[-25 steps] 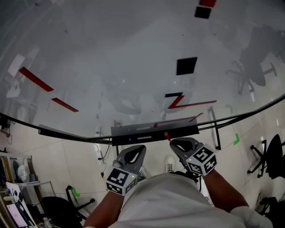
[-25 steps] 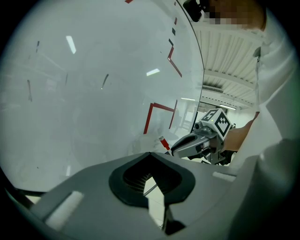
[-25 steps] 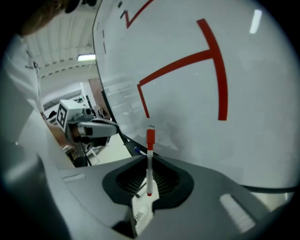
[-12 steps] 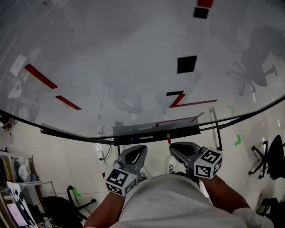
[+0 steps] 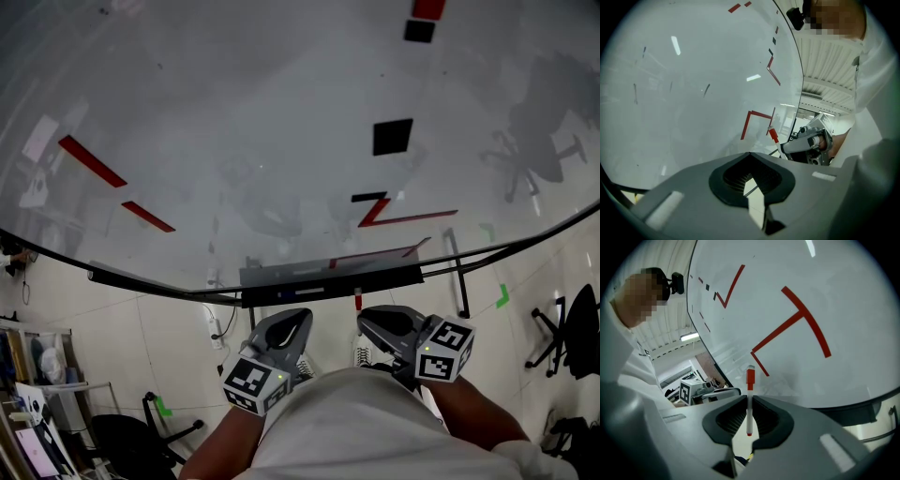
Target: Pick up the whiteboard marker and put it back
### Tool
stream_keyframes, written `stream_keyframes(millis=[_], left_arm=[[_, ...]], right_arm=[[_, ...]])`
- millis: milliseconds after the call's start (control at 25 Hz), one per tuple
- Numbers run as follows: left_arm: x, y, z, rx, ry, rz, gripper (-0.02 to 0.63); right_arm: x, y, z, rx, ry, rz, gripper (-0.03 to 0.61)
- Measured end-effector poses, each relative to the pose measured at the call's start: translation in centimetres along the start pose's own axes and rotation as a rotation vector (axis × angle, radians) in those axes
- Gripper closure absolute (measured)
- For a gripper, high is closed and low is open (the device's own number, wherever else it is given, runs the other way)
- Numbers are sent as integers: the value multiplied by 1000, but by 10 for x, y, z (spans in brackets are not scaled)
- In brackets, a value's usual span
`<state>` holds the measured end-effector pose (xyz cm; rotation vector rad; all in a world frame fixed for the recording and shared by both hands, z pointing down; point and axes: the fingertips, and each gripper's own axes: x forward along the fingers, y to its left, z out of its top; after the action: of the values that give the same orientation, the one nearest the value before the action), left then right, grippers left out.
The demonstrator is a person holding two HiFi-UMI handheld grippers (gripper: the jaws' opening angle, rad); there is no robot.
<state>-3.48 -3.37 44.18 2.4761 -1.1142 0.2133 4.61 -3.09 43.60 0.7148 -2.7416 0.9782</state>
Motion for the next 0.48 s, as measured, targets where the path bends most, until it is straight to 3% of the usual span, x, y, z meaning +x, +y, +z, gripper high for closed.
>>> stream_keyframes(millis=[480], left_arm=[[-1,-3,2,5,-7,-11,597]], right_arm=[[4,-4,-1,-26,13,-8,538]])
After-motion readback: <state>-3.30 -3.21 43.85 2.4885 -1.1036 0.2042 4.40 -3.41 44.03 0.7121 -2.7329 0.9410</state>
